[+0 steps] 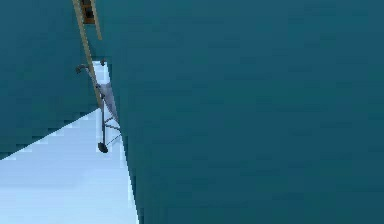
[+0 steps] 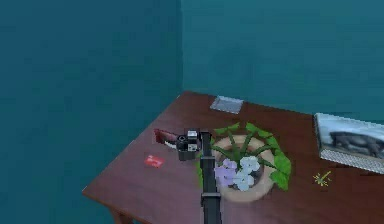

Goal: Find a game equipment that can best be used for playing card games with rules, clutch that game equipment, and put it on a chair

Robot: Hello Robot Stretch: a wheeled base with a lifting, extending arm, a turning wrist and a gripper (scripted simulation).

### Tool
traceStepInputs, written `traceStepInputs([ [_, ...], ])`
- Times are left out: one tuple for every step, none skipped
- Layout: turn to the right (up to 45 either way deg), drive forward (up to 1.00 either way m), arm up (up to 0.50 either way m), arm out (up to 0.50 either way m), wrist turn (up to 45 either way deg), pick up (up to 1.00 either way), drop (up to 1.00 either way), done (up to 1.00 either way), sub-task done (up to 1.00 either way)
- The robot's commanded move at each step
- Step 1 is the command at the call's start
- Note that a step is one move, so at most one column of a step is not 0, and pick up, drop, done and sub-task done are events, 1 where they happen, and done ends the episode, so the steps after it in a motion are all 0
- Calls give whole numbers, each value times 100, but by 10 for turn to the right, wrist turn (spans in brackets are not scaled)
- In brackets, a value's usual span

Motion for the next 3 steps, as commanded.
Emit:
traceStepInputs([
  [0, 0, 10, 0, 0, 0, 0, 0, 0],
  [0, 0, 22, 0, 0, 0, 0, 0, 0],
  [0, 0, 0, 0, -450, 0, 0, 0, 0],
])
